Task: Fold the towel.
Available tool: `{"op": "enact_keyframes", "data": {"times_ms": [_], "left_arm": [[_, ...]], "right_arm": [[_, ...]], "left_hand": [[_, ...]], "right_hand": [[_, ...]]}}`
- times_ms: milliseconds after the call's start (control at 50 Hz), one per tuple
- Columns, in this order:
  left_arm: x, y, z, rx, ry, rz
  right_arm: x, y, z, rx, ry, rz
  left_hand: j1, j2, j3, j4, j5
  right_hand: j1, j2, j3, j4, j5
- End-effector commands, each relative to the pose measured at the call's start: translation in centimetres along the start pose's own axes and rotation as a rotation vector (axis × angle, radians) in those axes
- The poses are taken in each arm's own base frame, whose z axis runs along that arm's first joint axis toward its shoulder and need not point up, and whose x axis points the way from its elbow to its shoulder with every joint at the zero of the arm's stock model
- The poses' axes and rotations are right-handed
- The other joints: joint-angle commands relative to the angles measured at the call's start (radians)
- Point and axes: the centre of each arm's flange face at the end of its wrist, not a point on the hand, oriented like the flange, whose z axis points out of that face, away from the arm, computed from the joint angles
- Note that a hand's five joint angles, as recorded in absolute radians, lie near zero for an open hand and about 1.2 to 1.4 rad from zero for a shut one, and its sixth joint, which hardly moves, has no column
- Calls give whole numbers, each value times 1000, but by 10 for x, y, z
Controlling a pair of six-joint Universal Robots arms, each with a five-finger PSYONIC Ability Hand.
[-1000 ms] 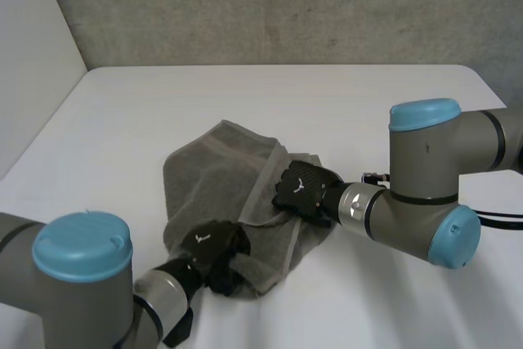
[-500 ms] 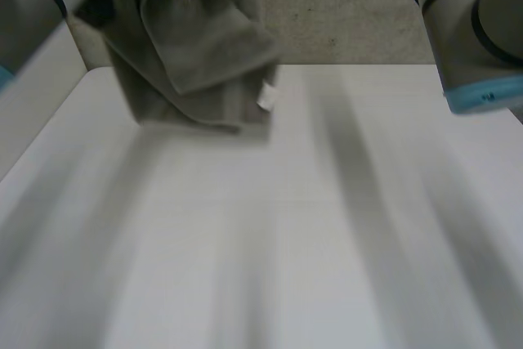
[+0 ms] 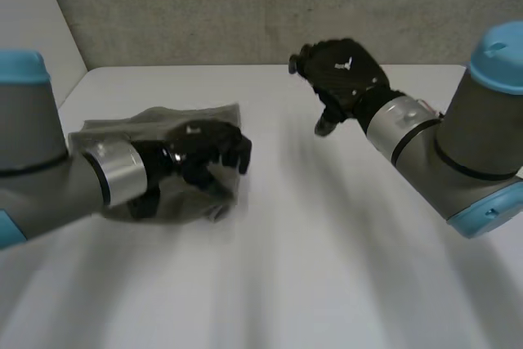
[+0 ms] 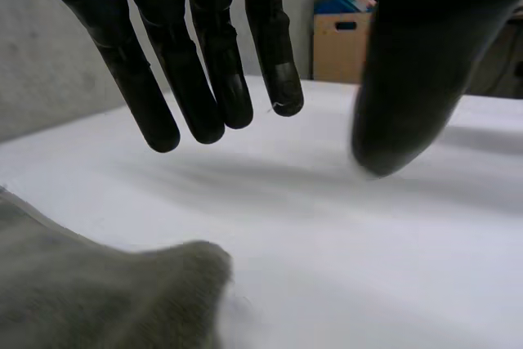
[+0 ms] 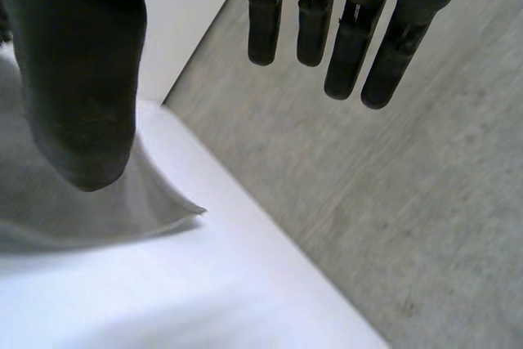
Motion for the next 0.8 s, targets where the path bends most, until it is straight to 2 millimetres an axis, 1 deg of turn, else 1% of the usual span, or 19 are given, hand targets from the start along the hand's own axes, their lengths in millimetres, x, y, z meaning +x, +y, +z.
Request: {"op": "enact_keyframes", "data": {"times_ms": [20, 40, 140, 180, 200, 220, 240, 280, 400, 440, 460, 500, 520, 560, 620, 660, 680, 720, 800], "left_arm": [[11, 5, -5, 7, 9, 12], [9, 4, -6, 11, -2, 11], [5, -1, -9, 27, -23, 18], [-11, -9, -14, 66, -71, 32], [-11, -9, -14, 66, -71, 32], [-20, -12, -15, 83, -102, 39], [-20, -12, -15, 83, -102, 39], [-32, -17, -16, 113, -154, 56], [-45, -16, -11, 121, -194, 75], [-54, 0, 1, 89, -205, 53], [-54, 0, 1, 88, -205, 53], [-60, 15, 12, 49, -210, 50], [-60, 16, 12, 49, -210, 50], [-64, 31, 21, 4, -228, 89], [-68, 38, 25, -21, -248, 117], [-71, 51, 34, -67, -289, 174], [-71, 51, 34, -67, -289, 174], [-69, 59, 42, -101, -315, 193], [-64, 63, 45, -111, -319, 197]], "right_arm": [[-6, 18, 3, -59, -20, -33], [-7, 20, 3, -66, -24, -32], [-10, 25, 1, -89, -34, -24], [-11, 27, 0, -101, -38, -19], [-14, 28, -1, -113, -44, -11], [-14, 28, -1, -113, -44, -11], [-15, 29, -3, -128, -50, -1], [-17, 30, -4, -140, -56, 11], [-25, 34, -13, -181, -82, 36], [-27, 36, -16, -189, -86, 38], [-29, 37, -19, -197, -90, 41], [-29, 37, -21, -201, -92, 43], [-29, 39, -24, -206, -90, 45], [-28, 42, -26, -214, -90, 48], [-28, 45, -28, -226, -89, 50], [-29, 45, -28, -229, -90, 51], [-27, 47, -29, -233, -87, 52], [-28, 48, -29, -236, -88, 53], [-28, 48, -30, -238, -87, 54]], "left_hand": [[-239, -247, -240, -247, -234], [-397, -406, -398, -406, -392], [-495, -504, -497, -504, -491], [-600, -609, -602, -609, -596], [-601, -610, -602, -610, -596], [-630, -639, -632, -639, -625], [-630, -639, -632, -639, -626], [-633, -642, -635, -642, -629], [-633, -642, -635, -642, -629], [-633, -642, -635, -642, -629], [-633, -642, -635, -642, -629], [-633, -642, -635, -642, -629], [-633, -642, -635, -642, -629], [-633, -642, -635, -642, -629], [-633, -642, -635, -642, -629], [-625, -633, -626, -633, -620], [-625, -633, -626, -633, -620], [-604, -613, -606, -613, -599], [-586, -595, -588, -595, -582]], "right_hand": [[-84, -79, -81, -78, -37], [-84, -79, -81, -78, -37], [-87, -82, -84, -81, -40], [-84, -79, -81, -78, -37], [-87, -82, -84, -81, -40], [-87, -82, -84, -81, -40], [-87, -82, -84, -81, -40], [-87, -82, -84, -81, -40], [-113, -108, -110, -107, -67], [-119, -114, -116, -113, -73], [-122, -117, -119, -116, -75], [-122, -117, -119, -116, -75], [-125, -120, -122, -119, -78], [-125, -120, -122, -119, -78], [-125, -120, -122, -119, -78], [-125, -120, -122, -119, -78], [-125, -120, -122, -119, -78], [-125, -120, -122, -119, -78], [-125, -120, -122, -119, -78]]}}
